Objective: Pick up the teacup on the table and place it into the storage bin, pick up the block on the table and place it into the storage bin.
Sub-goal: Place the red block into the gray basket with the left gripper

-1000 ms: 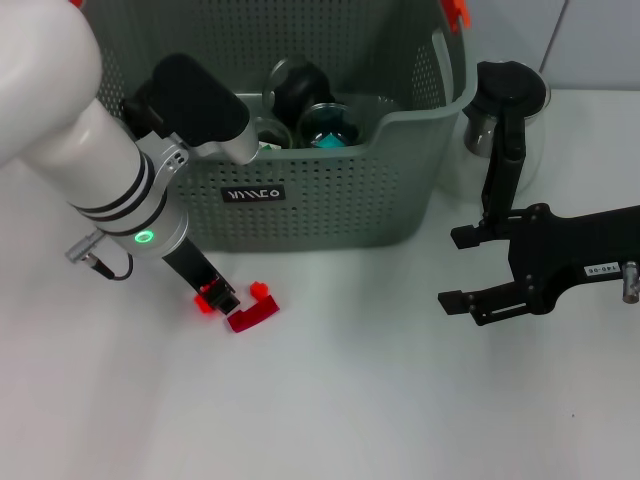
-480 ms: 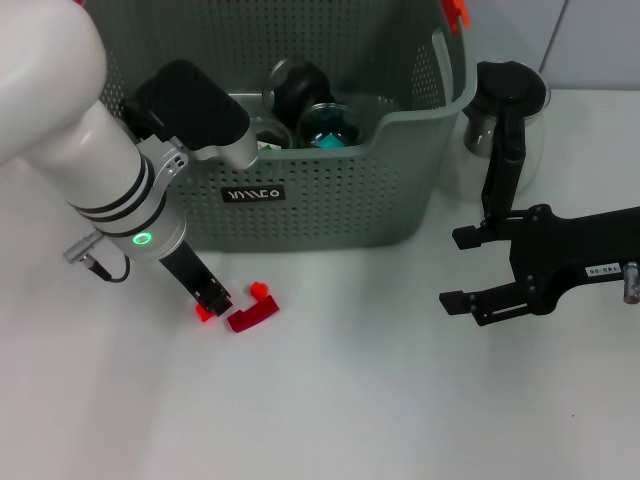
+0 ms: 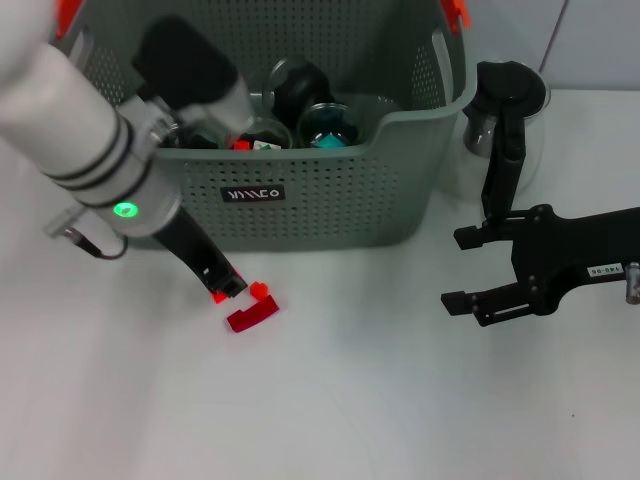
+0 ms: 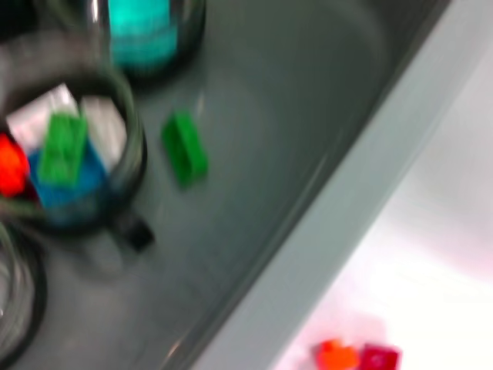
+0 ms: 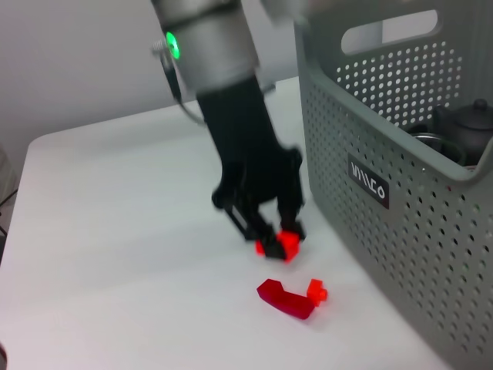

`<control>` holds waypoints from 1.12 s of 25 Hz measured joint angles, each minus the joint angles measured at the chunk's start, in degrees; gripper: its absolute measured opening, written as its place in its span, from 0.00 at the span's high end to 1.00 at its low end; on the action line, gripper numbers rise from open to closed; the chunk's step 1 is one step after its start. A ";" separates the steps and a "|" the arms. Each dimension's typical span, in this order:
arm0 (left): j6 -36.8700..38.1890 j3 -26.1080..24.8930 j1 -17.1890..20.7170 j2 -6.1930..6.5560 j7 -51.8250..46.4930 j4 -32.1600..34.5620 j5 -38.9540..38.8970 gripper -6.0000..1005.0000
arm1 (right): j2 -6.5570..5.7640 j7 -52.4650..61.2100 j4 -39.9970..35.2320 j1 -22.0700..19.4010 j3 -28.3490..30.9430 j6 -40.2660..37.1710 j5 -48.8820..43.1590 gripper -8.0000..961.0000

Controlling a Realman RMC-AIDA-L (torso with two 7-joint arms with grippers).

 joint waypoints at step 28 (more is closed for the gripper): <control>-14.58 -18.69 -5.25 2.87 11.18 5.32 -10.26 0.63 | 0.08 0.18 0.07 0.20 0.21 0.22 -0.01 0.05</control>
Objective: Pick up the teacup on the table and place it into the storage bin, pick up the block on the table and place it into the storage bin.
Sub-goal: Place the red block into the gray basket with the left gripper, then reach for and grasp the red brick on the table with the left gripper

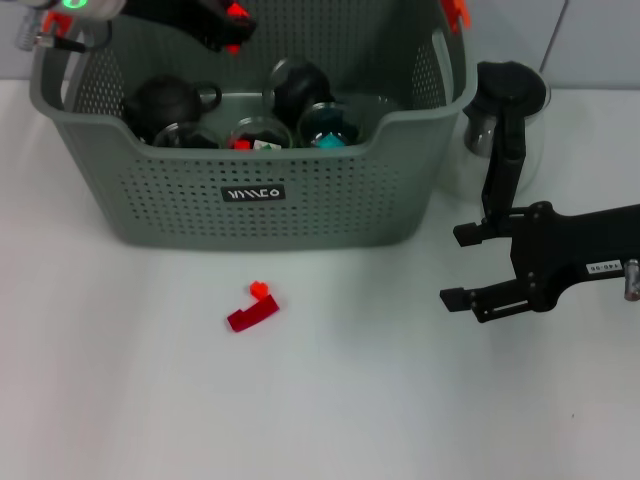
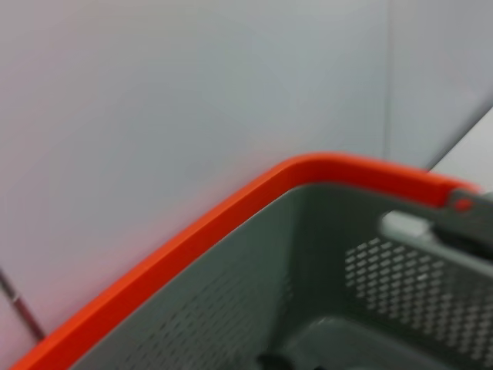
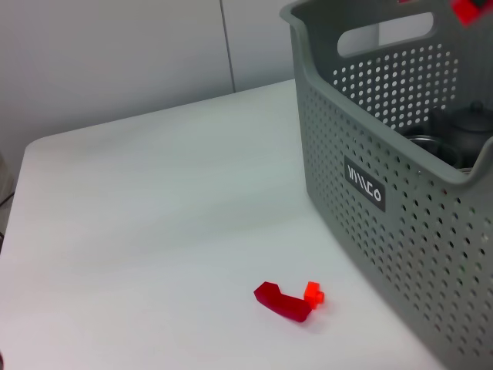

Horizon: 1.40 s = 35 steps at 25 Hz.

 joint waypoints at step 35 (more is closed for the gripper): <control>27.15 13.35 13.66 -3.77 -9.37 28.85 -3.07 0.30 | -0.15 0.08 -0.74 0.29 1.04 -0.37 0.00 0.05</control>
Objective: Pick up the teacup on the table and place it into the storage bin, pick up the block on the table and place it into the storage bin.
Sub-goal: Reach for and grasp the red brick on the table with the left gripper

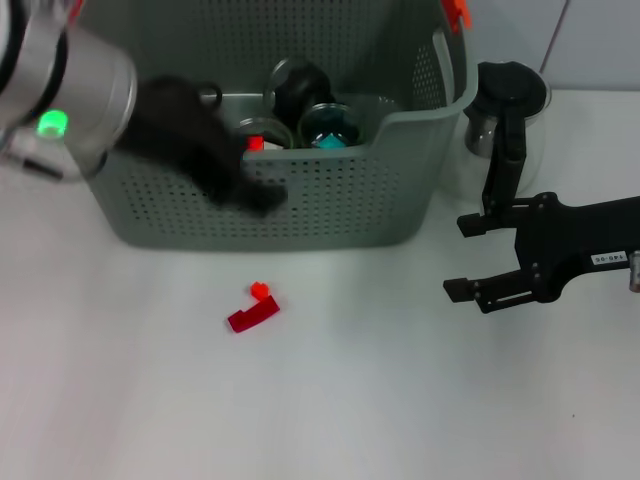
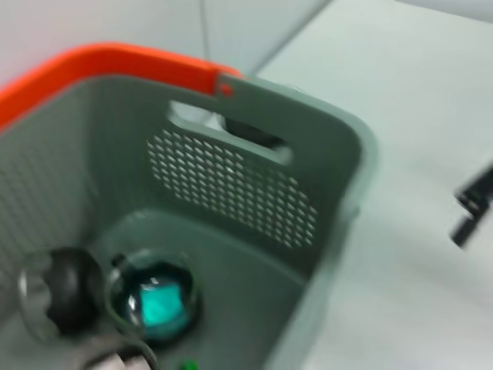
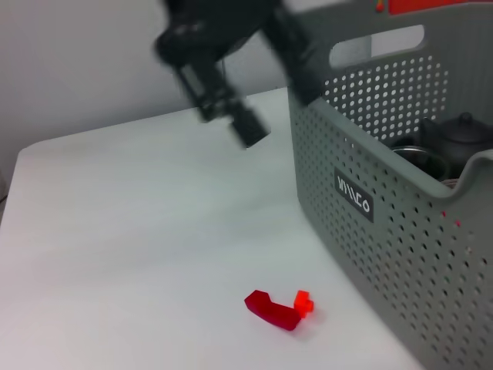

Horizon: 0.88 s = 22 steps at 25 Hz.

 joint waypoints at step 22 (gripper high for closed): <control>-10.89 22.59 3.12 -0.19 -8.61 -16.15 10.54 0.30 | 0.41 -0.28 -0.03 -0.13 -0.29 -0.09 0.00 0.05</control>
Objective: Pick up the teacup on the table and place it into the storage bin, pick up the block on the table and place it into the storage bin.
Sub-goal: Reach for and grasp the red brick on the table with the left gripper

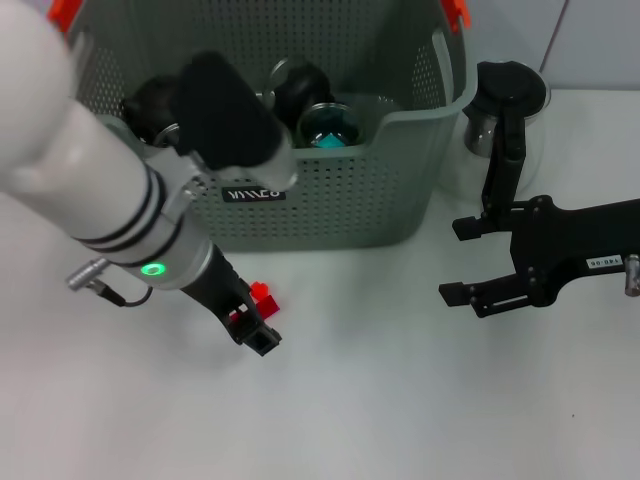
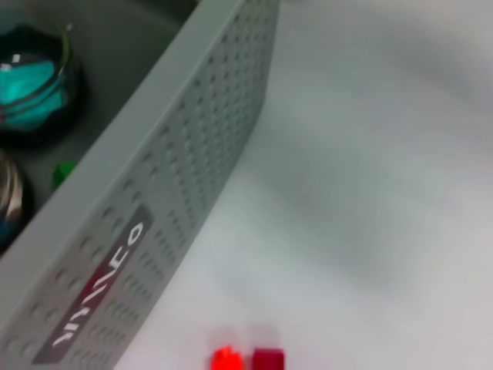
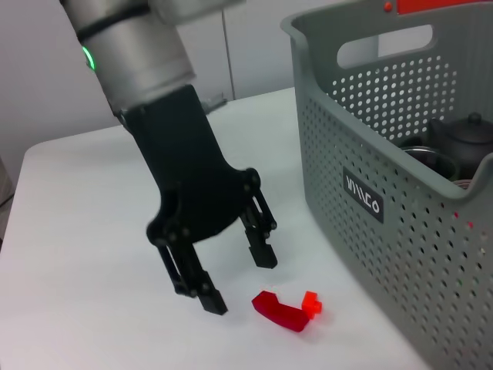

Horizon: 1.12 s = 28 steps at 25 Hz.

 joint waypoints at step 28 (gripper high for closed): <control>-7.90 -0.44 -9.47 0.62 -2.53 -20.05 2.18 0.44 | -0.13 -0.08 0.11 -0.28 0.00 0.05 0.00 0.05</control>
